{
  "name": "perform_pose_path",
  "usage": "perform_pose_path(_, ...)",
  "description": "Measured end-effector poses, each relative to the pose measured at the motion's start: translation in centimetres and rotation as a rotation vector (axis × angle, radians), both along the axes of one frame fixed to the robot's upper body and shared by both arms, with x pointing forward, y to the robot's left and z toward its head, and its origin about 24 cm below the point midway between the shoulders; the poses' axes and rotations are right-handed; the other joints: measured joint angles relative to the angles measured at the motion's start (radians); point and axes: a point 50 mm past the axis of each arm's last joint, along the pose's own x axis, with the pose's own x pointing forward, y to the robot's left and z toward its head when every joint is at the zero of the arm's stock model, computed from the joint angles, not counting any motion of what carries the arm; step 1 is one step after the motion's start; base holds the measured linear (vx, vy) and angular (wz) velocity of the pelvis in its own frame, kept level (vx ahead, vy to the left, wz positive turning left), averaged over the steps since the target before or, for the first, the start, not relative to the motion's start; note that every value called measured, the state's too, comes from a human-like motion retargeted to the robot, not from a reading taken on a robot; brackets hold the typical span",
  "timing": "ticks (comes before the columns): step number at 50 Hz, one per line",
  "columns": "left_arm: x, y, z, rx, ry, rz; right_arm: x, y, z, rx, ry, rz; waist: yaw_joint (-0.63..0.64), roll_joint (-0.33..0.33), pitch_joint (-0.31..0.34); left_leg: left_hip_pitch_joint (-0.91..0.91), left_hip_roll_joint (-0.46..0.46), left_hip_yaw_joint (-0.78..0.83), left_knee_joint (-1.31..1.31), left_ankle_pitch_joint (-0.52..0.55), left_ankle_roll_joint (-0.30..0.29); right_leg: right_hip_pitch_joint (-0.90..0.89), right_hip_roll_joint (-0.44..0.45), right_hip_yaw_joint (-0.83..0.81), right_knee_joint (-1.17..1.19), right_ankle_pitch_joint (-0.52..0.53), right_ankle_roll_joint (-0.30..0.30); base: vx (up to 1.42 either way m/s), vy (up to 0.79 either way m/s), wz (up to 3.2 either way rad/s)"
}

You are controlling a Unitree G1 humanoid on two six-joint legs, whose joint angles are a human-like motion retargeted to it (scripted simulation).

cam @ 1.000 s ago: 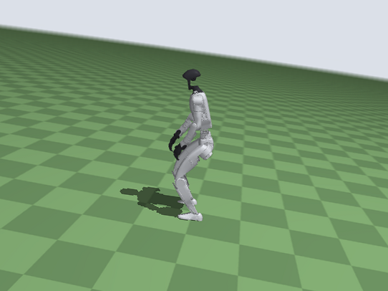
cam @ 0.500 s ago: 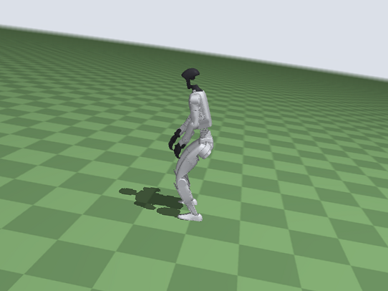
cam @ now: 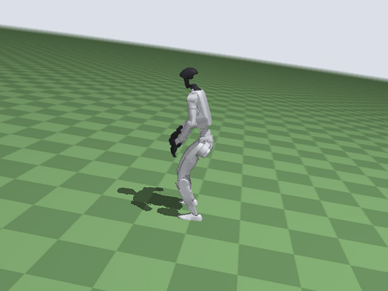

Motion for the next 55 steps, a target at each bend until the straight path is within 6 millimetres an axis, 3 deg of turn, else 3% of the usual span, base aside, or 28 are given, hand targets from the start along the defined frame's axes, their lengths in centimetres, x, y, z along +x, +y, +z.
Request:
perform_pose_path(4,2.1,4.2,2.9,0.042,-0.124,0.070,1.0,-1.3,2.3,-0.005,-0.091,-0.031,-0.001,0.006,0.010,-0.003,0.004,0.012,0.009,-0.005,0.007,-0.008,0.005,0.010,0.007,0.002,0.005,0.00,0.01,-0.05)
perform_pose_path(8,2.7,5.4,4.8,0.002,-0.193,0.092,2.2,-2.5,5.3,-0.021,-0.227,-0.067,-0.007,0.011,0.024,-0.005,0.009,0.024,0.028,-0.015,0.015,-0.016,0.011,0.018,0.024,0.002,0.009,0.02,0.05,-0.19)
perform_pose_path(13,3.6,6.9,8.6,-0.057,-0.324,0.111,3.4,-4.4,10.6,-0.054,-0.462,-0.131,-0.014,0.019,0.049,0.010,0.009,0.035,0.033,-0.029,0.030,-0.010,0.012,0.020,0.033,-0.001,0.010,0.03,0.06,-0.19)
perform_pose_path(20,4.1,8.5,13.9,-0.124,-0.519,0.116,3.3,-6.2,16.5,-0.062,-0.765,-0.234,-0.024,0.011,0.054,0.079,-0.016,0.055,0.007,-0.050,0.048,0.021,-0.020,0.000,0.075,-0.040,-0.002,0.06,0.07,-0.16)
perform_pose_path(25,4.1,8.7,16.8,-0.168,-0.638,0.109,2.4,-6.4,18.4,0.006,-0.896,-0.286,-0.035,-0.007,0.023,0.141,-0.041,0.080,-0.012,-0.065,0.052,0.044,-0.081,-0.077,0.183,-0.158,-0.064,0.08,0.06,-0.18)
perform_pose_path(30,4.5,8.7,20.3,-0.206,-0.792,0.129,1.7,-6.7,19.3,0.116,-0.986,-0.363,-0.060,-0.031,0.020,0.259,-0.092,0.082,-0.113,-0.059,0.053,0.075,-0.158,-0.129,0.306,-0.096,-0.075,0.11,0.05,-0.12)
perform_pose_path(34,4.9,8.9,21.3,-0.226,-0.863,0.195,1.6,-7.0,18.0,0.202,-0.957,-0.436,-0.080,-0.036,0.015,0.324,-0.110,0.085,-0.160,-0.059,0.049,0.066,-0.179,-0.150,0.354,-0.064,-0.080,0.12,0.05,-0.21)
perform_pose_path(38,5.6,9.0,20.7,-0.232,-0.864,0.277,1.9,-7.4,14.5,0.292,-0.809,-0.525,-0.094,-0.030,0.015,0.391,-0.114,0.092,-0.222,-0.056,0.043,0.054,-0.168,-0.164,0.302,-0.069,-0.075,0.13,0.05,-0.30)
perform_pose_path(47,6.2,7.9,16.7,-0.238,-0.717,0.363,1.4,-6.5,6.5,0.471,-0.426,-0.648,-0.102,0.007,-0.008,0.505,-0.097,0.126,-0.367,-0.039,0.034,0.030,-0.111,-0.183,-0.029,0.058,-0.023,0.14,0.04,-0.37)
perform_pose_path(55,5.6,6.1,12.4,-0.214,-0.536,0.345,-0.2,-4.8,1.4,0.526,-0.159,-0.670,-0.101,0.013,-0.034,0.540,-0.094,0.156,-0.386,-0.046,0.013,-0.002,-0.094,-0.164,-0.153,0.185,0.019,0.15,-0.05,-0.23)
